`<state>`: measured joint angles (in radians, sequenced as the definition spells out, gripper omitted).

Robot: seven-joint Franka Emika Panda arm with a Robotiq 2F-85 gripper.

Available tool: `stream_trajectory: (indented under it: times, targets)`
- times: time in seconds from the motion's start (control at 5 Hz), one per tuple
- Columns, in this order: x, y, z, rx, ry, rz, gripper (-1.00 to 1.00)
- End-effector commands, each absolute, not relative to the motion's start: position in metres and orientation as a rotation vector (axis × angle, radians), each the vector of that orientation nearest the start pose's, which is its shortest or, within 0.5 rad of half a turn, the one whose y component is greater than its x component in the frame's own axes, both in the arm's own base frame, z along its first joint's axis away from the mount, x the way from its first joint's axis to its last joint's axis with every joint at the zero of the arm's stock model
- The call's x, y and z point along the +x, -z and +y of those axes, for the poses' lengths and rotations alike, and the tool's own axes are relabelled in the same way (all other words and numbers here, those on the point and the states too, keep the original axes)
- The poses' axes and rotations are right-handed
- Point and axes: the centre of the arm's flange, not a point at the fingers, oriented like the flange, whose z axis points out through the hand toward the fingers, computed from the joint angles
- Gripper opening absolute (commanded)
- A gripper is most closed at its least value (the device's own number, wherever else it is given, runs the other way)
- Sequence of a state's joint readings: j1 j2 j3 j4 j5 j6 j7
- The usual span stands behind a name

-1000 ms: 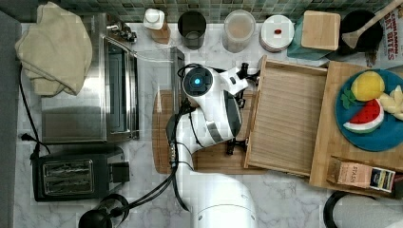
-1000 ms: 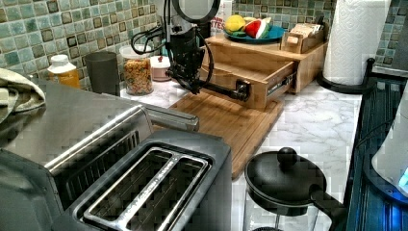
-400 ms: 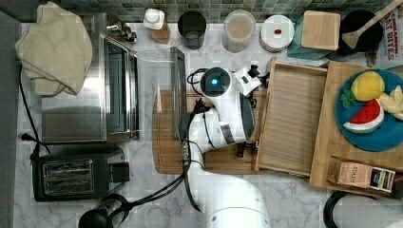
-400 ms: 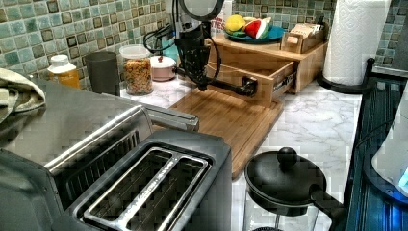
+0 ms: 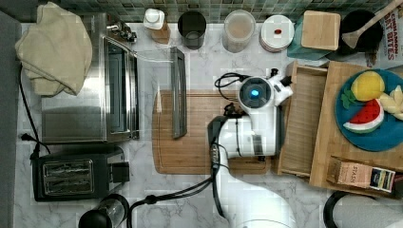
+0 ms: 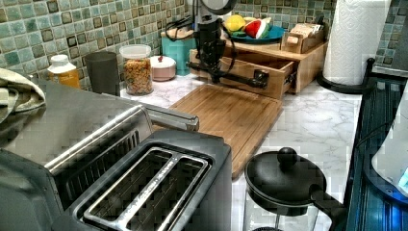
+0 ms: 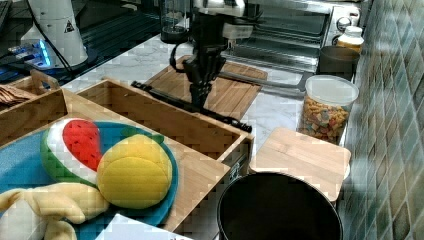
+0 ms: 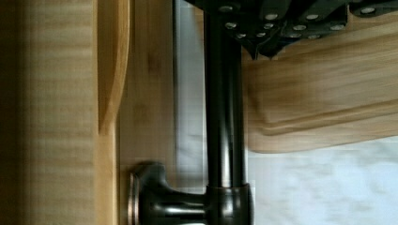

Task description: Close the drawer.

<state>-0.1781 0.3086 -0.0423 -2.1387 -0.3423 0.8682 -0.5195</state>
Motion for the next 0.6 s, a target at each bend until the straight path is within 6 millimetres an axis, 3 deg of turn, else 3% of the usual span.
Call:
stream_trajectory:
  times: [0.2,0.6]
  targets:
    - [0.4755,-0.3303,-0.3452,-3.418,0.045,0.822,-1.00]
    - [0.4737,-0.3335,-0.3525,-3.450,0.042,0.810,-1.00]
